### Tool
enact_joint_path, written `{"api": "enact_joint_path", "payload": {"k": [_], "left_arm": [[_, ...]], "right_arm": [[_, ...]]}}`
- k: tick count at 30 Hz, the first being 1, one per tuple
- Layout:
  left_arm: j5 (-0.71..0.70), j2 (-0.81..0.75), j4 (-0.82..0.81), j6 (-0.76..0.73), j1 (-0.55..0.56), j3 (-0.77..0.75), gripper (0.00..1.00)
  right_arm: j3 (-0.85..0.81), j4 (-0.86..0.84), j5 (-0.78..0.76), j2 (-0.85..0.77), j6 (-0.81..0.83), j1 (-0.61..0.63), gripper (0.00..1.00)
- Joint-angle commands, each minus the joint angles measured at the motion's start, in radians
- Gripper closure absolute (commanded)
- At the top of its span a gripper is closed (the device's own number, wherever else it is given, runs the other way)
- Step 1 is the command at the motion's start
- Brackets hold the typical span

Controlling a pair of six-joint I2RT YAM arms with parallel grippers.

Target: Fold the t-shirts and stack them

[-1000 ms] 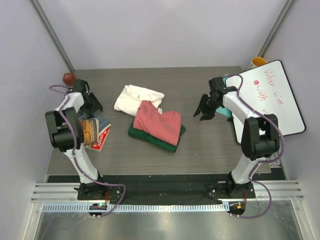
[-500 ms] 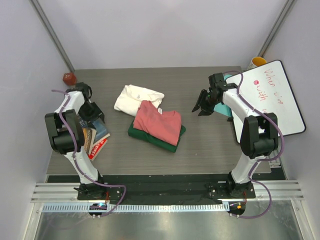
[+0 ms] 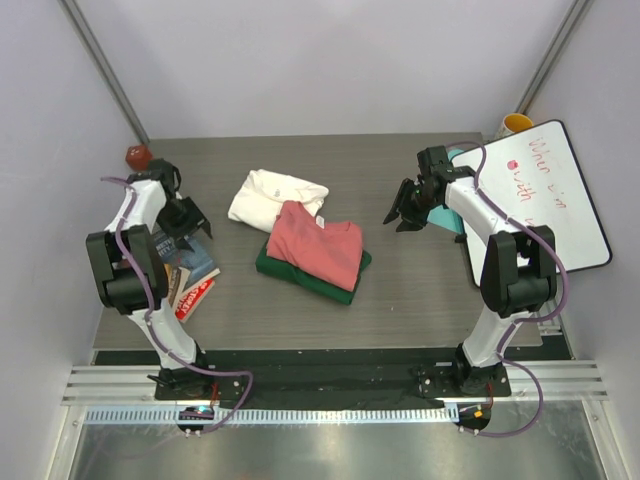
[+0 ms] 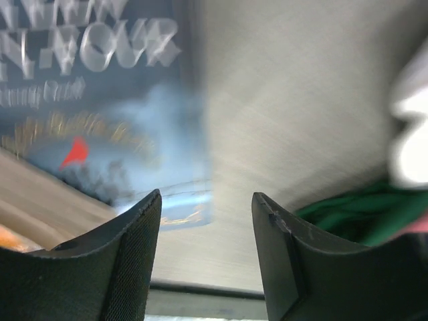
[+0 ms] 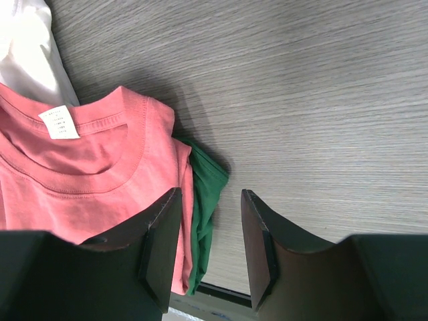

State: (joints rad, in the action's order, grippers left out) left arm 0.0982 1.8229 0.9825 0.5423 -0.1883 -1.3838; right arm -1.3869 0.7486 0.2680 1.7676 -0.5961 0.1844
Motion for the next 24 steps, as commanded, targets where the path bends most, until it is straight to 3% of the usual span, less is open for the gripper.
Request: {"api": "enact_joint_path", "payload": {"k": [1,7,12,18,24], "left_arm": [[0.089,0.081,-0.024,-0.002,0.0,-0.232,0.42],[0.075,0.323,0.047,-0.013,0.0,-0.548,0.42],[0.04,0.49,0.137,-0.019,0.001,-0.716,0.43],[-0.009,0.495,0.125,-0.016,0.0,-0.652,0.43],[-0.02,0.365,0.09,-0.027,0.0,-0.402,0.43]], "right_arm": [[-0.02,-0.015,0.011,-0.02,0.01,0.006,0.53],[0.011,-0.014,0.0,-0.049,0.009,0.006,0.54],[0.022,-0.015,-0.013,-0.071,0.007,0.004,0.53],[0.028,-0.014,-0.019,-0.079,-0.007,0.004,0.53],[0.014,-0.02,-0.012,-0.06,-0.018,0.001,0.53]]}}
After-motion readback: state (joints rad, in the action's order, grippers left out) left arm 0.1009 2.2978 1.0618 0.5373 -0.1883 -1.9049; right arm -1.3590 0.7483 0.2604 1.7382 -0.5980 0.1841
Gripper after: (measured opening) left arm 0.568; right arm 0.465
